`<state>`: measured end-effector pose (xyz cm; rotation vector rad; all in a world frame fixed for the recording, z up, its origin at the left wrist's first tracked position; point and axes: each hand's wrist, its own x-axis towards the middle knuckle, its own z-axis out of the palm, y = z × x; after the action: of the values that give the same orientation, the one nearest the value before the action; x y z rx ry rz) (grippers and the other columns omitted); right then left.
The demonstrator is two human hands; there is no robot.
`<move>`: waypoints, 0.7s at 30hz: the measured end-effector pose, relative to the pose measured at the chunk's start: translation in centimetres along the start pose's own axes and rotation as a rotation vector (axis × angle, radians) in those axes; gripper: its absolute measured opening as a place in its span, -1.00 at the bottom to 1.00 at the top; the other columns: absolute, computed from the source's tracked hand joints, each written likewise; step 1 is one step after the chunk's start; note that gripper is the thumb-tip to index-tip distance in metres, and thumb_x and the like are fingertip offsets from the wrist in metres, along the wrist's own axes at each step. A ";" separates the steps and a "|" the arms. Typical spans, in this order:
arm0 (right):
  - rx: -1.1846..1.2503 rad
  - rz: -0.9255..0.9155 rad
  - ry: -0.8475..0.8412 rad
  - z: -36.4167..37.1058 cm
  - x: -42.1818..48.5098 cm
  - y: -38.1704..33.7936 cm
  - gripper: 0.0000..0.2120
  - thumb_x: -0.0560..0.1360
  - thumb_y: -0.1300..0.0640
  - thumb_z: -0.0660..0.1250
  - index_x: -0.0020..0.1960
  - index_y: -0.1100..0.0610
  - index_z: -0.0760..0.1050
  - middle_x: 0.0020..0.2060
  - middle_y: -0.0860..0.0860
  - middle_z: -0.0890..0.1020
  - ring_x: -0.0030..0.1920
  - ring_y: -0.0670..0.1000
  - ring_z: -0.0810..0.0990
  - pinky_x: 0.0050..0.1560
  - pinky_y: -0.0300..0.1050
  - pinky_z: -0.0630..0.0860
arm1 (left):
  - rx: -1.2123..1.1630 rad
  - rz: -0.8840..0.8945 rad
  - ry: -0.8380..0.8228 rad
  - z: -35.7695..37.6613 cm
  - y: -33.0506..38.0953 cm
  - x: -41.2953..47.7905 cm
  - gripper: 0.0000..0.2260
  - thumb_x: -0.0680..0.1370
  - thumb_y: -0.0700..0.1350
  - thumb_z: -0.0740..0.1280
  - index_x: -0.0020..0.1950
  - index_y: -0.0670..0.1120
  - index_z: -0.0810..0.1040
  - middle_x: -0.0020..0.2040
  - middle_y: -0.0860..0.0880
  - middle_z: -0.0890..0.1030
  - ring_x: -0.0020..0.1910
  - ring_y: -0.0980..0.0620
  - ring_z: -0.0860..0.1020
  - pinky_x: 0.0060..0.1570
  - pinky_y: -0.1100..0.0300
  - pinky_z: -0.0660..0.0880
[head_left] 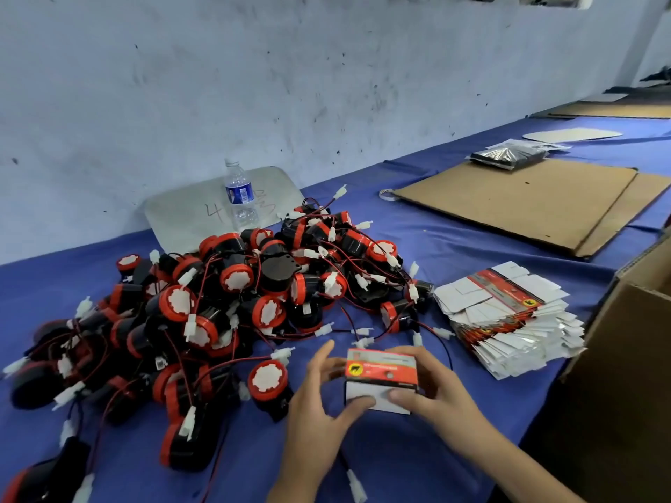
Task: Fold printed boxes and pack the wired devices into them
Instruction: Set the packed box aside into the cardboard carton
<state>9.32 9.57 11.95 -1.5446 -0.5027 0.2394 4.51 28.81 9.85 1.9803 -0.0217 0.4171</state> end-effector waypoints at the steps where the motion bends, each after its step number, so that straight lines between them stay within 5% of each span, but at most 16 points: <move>1: 0.092 0.015 0.039 -0.1 -0.2 0.0 -0.60 0.36 0.15 0.49 0.17 0.07 0.50 0.06 0.00 0.66 0.09 -0.03 0.62 0.01 -0.28 0.51 | -0.051 -0.023 0.000 0.1 0.0 -0.1 -0.29 0.31 0.23 0.49 0.37 0.42 0.22 0.19 0.39 0.49 0.17 0.37 0.48 0.04 0.56 0.35; 5: 0.332 0.064 0.154 0.4 -1.2 0.2 -0.63 0.27 0.08 0.55 0.04 0.01 0.55 0.03 0.10 0.66 0.01 0.05 0.63 -0.02 -0.11 0.55 | -0.111 -0.064 0.003 0.2 -0.1 0.1 -0.27 0.29 0.23 0.47 0.40 0.31 0.25 0.18 0.34 0.52 0.14 0.29 0.52 0.03 0.54 0.37; 8: 0.252 -0.029 0.259 1.0 -1.6 -0.4 -0.63 0.26 0.15 0.59 0.00 0.00 0.54 -0.05 0.03 0.67 -0.05 -0.04 0.63 -0.11 -0.23 0.54 | -0.100 -0.090 0.018 0.0 -0.3 0.2 -0.31 0.29 0.23 0.45 0.37 0.35 0.26 0.17 0.36 0.52 0.09 0.29 0.54 0.00 0.50 0.41; 11: 0.297 -0.134 0.543 0.4 -1.4 -1.1 -0.56 0.24 0.16 0.60 0.04 -0.01 0.51 -0.06 -0.07 0.67 -0.06 -0.11 0.63 -0.13 -0.31 0.53 | -0.111 -0.109 0.036 0.0 -0.3 0.3 -0.33 0.30 0.19 0.43 0.36 0.32 0.27 0.14 0.34 0.54 0.05 0.23 0.58 0.04 0.34 0.45; 15: 0.159 -0.265 0.440 -0.3 -1.3 -2.7 -0.57 0.24 0.12 0.59 0.05 -0.07 0.55 0.00 -0.08 0.67 0.01 -0.10 0.63 -0.05 -0.31 0.52 | -0.119 -0.160 0.079 0.2 -0.6 0.5 -0.40 0.33 0.06 0.41 0.32 0.31 0.29 0.09 0.28 0.58 -0.01 0.26 0.59 0.00 0.33 0.47; 18: 0.241 -0.307 0.660 -2.8 -0.7 -4.6 -0.59 0.27 0.14 0.58 -0.04 -0.22 0.51 -0.08 -0.15 0.67 -0.05 -0.11 0.62 -0.06 -0.31 0.52 | -0.088 -0.164 0.109 0.1 -0.9 0.7 -0.46 0.37 0.00 0.42 0.29 0.30 0.34 0.04 0.22 0.62 -0.07 0.26 0.60 -0.08 0.44 0.47; 21: -0.022 -0.295 0.494 -3.7 -0.3 -6.5 -0.62 0.26 0.01 0.55 -0.04 -0.24 0.48 -0.08 -0.18 0.65 -0.08 -0.11 0.62 -0.06 -0.26 0.53 | -0.055 -0.175 0.132 0.3 -1.6 0.9 -0.50 0.48 -0.18 0.42 0.31 0.20 0.38 0.00 0.14 0.64 -0.10 0.24 0.60 -0.05 0.36 0.48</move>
<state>9.64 5.92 18.46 -1.4630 -0.3323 -0.3700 5.71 29.43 8.59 1.8789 0.2192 0.4271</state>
